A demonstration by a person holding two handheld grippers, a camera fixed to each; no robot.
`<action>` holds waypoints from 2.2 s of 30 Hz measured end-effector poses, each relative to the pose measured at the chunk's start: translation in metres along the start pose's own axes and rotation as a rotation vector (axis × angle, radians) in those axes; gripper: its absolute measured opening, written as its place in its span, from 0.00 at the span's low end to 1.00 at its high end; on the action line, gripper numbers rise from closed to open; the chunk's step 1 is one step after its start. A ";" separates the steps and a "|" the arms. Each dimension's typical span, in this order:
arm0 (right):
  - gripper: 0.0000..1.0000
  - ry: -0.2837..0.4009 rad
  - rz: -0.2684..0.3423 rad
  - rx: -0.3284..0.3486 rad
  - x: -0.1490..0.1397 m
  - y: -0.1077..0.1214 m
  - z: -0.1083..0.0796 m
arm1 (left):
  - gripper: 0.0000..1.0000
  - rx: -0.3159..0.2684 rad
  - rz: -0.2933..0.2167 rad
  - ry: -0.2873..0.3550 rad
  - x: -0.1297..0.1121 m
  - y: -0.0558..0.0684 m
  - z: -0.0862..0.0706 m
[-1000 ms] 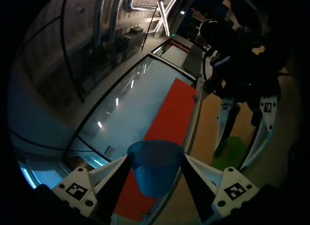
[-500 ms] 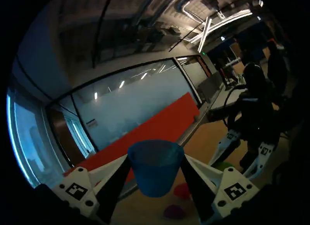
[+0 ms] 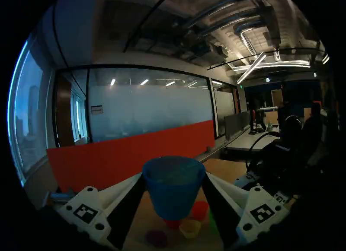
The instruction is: Pour water
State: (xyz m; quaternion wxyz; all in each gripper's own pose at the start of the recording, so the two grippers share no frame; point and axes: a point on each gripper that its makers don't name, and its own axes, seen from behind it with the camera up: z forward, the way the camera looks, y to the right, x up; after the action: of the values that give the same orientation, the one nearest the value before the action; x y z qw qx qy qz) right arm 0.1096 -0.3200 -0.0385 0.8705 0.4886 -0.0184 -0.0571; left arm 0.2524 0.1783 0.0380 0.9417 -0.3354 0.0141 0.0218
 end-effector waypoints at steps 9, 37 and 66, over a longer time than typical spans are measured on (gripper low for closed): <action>0.92 -0.002 0.002 -0.004 0.001 -0.001 0.000 | 0.86 0.008 -0.046 -0.003 -0.011 -0.007 -0.003; 0.91 -0.035 0.009 -0.101 -0.001 0.039 -0.041 | 0.86 0.024 -0.069 -0.048 -0.070 -0.017 -0.023; 0.91 -0.052 0.014 -0.153 -0.005 0.058 -0.065 | 0.86 0.008 -0.036 -0.092 -0.106 -0.007 -0.031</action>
State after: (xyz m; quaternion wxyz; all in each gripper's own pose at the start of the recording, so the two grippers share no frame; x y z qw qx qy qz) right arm 0.1146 -0.2344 -0.0232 0.9048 0.4189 -0.0401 -0.0650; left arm 0.1468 0.1502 0.0227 0.9429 -0.3305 -0.0354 0.0202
